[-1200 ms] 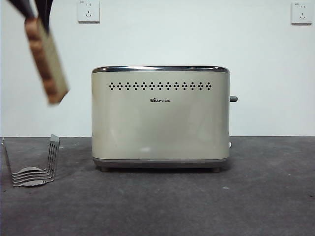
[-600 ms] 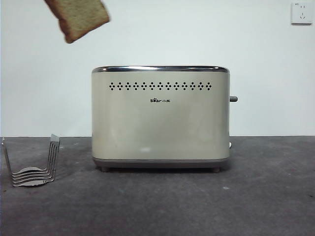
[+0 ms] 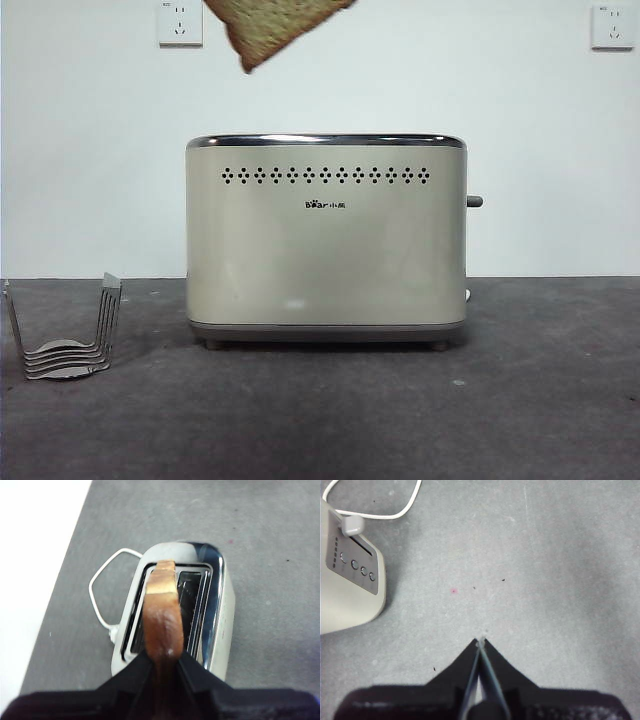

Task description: Pick up a slice of bread from the rack,put the bread on the toaster,press the button

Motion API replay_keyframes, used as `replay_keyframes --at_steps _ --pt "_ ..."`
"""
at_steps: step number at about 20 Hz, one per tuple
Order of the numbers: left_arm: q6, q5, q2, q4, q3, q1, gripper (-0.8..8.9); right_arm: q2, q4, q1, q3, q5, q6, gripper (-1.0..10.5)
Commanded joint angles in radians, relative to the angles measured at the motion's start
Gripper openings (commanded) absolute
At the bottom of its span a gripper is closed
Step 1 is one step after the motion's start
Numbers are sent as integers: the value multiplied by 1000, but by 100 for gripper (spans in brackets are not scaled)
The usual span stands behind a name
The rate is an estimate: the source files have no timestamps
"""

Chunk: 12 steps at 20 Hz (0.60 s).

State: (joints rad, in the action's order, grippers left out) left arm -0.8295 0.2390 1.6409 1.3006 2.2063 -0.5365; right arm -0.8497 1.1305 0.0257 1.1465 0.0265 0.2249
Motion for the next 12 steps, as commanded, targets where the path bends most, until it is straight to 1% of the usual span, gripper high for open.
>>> replay_keyframes --at_steps 1,2,5,9,12 --pt "-93 3 29 -18 0 -17 -10 1 2 0 1 0 7 0" --pt "-117 3 37 -15 0 -23 -10 1 3 0 1 0 7 0" --pt "-152 -7 73 -19 0 -34 -10 2 23 0 1 0 7 0" --pt "-148 -7 125 -43 0 -35 -9 2 40 0 0 0 6 0" --pt "-148 -43 163 -58 0 -44 -9 2 52 0 0 0 6 0"
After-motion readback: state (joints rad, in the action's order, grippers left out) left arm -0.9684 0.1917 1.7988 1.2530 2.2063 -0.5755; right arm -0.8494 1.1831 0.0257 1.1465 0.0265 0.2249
